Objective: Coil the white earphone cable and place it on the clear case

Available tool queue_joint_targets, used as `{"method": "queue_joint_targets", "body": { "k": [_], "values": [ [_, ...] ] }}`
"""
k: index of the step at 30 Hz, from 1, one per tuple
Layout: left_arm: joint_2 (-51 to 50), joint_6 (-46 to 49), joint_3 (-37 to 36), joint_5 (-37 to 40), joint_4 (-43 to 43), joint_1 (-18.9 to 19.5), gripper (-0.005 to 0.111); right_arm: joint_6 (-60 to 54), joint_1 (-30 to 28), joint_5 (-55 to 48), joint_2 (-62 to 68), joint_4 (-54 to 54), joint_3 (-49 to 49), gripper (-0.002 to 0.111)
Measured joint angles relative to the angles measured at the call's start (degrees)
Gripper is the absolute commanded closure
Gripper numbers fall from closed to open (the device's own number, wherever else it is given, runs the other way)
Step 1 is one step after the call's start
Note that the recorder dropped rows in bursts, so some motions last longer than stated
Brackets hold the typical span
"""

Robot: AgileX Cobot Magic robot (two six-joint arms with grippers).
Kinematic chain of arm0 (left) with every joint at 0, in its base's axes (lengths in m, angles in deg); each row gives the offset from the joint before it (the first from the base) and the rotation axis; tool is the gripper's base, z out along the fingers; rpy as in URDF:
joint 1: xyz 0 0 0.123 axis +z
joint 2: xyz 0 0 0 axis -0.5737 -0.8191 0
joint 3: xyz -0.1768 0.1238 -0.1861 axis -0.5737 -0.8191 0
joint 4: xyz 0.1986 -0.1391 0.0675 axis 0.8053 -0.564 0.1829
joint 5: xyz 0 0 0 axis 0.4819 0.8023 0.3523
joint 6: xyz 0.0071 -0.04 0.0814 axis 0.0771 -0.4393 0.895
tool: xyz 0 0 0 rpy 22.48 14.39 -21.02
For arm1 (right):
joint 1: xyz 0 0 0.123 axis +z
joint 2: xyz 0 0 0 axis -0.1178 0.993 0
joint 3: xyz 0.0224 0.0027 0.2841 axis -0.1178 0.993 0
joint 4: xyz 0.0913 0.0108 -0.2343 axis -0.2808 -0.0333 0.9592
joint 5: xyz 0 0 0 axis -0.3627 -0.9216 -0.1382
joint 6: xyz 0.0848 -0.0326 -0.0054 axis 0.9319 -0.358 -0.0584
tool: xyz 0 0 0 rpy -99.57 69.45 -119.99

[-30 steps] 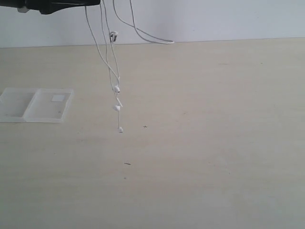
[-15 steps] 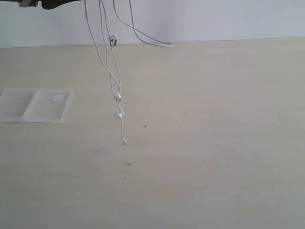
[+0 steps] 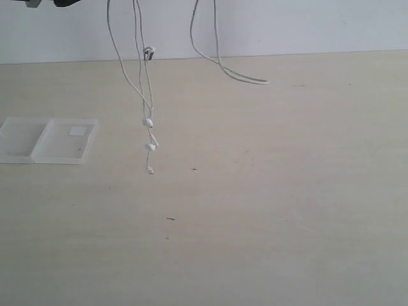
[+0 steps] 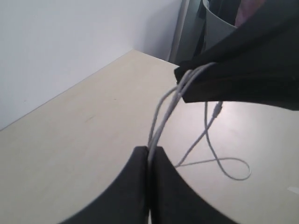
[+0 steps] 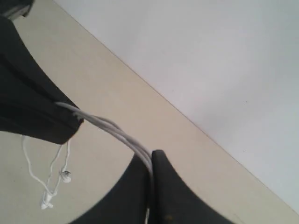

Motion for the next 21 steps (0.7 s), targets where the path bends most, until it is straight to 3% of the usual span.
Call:
{"method": "queue_joint_targets", "body": {
  "k": [10, 21],
  "values": [
    [2.8, 0.3, 0.2, -0.9, 0.6, 0.0, 0.107, -0.2, 0.1, -7.2, -0.6, -2.0, 0.0, 0.108],
    [3.2, -0.3, 4.2, -0.1, 4.6, 0.0, 0.107, -12.7, 0.1, -8.0, 1.5, -15.5, -0.4, 0.108]
  ]
}}
